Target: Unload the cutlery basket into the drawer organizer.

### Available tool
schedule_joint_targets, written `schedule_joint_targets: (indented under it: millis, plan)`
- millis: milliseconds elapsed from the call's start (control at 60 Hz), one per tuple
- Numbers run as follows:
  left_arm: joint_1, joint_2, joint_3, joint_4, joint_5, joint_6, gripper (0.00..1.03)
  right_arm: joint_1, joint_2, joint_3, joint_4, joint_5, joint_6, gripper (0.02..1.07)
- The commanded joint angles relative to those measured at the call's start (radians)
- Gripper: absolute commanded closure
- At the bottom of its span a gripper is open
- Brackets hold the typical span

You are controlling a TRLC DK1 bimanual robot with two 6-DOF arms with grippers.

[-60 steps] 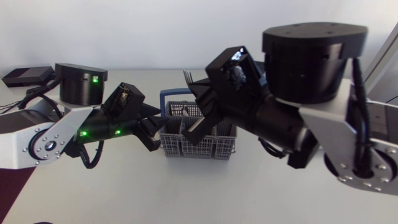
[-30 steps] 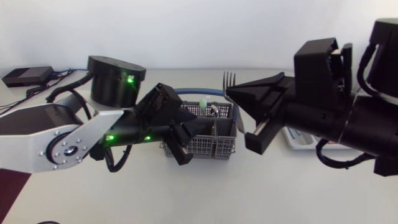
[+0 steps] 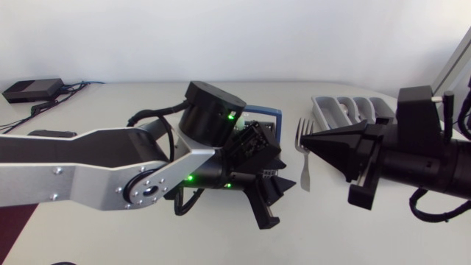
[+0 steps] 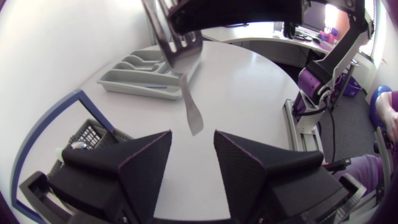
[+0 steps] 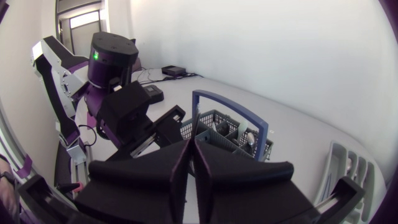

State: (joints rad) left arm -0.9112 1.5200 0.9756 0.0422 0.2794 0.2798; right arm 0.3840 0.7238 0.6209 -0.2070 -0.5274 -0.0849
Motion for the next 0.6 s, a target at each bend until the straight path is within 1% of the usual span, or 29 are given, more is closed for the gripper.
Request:
schedule_joint_targets:
  millis: [0,67,250,433,450,583]
  plan:
    - [-0.005,0.025,0.021,-0.004,0.038,-0.018,0.53,-0.005,-0.001,-0.021,-0.006,-0.036,0.034,0.96]
    - [0.005,0.023,0.015,-0.004,0.07,-0.018,0.53,-0.004,0.012,-0.015,-0.006,-0.072,0.043,0.96]
    - [0.032,0.016,-0.006,0.001,0.168,-0.018,0.53,0.039,0.042,-0.004,-0.003,-0.083,0.048,0.96]
    - [0.046,-0.015,-0.046,0.022,0.215,-0.016,0.54,0.056,0.081,0.003,0.037,-0.121,0.089,0.95]
    - [0.049,-0.018,-0.049,0.024,0.221,-0.016,0.56,0.058,0.083,0.005,0.038,-0.125,0.091,0.95]
    - [0.067,-0.04,-0.077,0.05,0.247,-0.011,0.77,0.07,0.097,0.016,0.047,-0.131,0.097,0.95]
